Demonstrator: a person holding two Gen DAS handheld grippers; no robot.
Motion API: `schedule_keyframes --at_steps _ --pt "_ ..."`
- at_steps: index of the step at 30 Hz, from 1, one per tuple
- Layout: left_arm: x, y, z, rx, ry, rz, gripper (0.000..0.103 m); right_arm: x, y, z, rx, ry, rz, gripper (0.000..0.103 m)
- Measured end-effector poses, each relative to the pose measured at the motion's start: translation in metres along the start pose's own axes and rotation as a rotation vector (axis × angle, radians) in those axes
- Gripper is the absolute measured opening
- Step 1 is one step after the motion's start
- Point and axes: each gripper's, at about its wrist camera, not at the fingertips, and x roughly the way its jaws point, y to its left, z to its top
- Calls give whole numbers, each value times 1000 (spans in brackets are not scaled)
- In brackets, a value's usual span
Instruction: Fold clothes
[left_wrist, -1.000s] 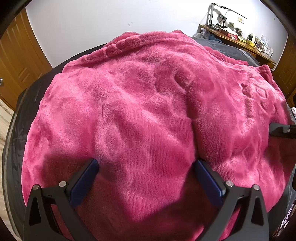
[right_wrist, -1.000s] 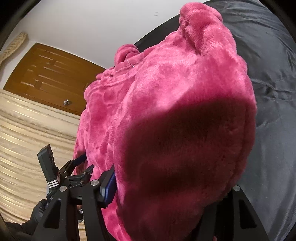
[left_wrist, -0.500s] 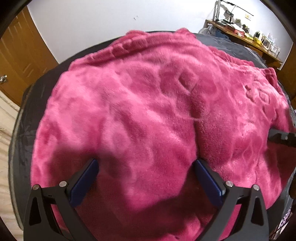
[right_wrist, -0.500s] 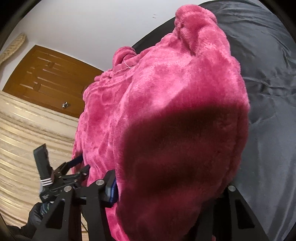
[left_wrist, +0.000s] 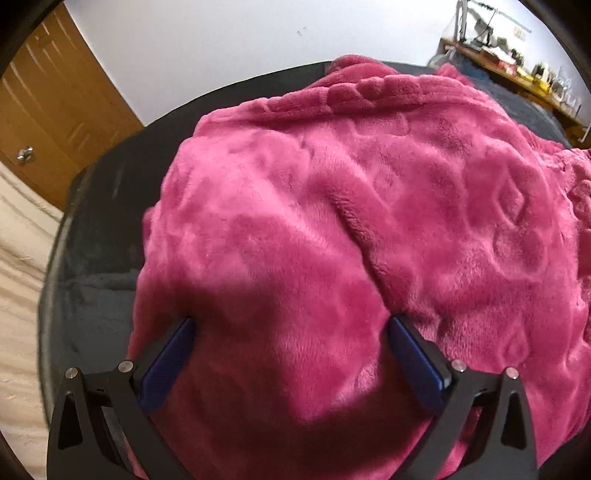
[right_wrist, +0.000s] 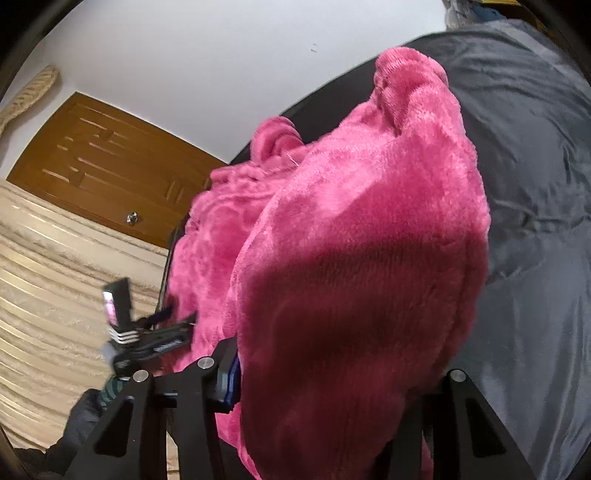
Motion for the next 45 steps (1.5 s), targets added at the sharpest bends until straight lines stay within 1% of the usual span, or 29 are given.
schedule_keyframes --at_steps 3,7,11,14,19,25,29,31,33,36,40,43,44,45 --pt "-1 2 1 37 -7 -28 103 -10 7 -1 39 -49 29 45" --pt "-6 15 4 65 11 -99 103 -13 38 -1 56 -110 47 43" --pt "-23 37 5 89 -14 -151 103 -11 86 -2 28 -170 35 42" --pt "-34 68 5 68 -36 -192 103 -3 129 -3 -37 -200 -15 42" --pt "-35 125 6 1 -38 -211 103 29 198 -6 -178 -205 -142 42" --pt "-34 175 -12 -72 -39 -207 103 87 266 -23 -383 -155 -313 42" --pt "-18 207 -13 -120 -29 -208 103 119 301 -46 -544 -111 -433 42" --pt "-16 218 -15 -139 -25 -209 103 130 313 -66 -643 -84 -493 42" --pt "-16 228 -19 -157 -23 -209 103 158 328 -82 -766 -53 -574 42" --pt "-14 242 -24 -180 -21 -205 103 200 337 -104 -921 9 -670 42" --pt "-6 261 -29 -208 -11 -194 103 233 329 -126 -1035 42 -764 43" --pt "-5 273 -35 -228 -3 -186 103 256 321 -141 -1113 63 -833 47" --pt "-4 276 -36 -236 0 -184 103 261 319 -145 -1130 66 -847 51" --pt "-4 279 -37 -241 2 -183 103 266 318 -148 -1142 66 -857 59"
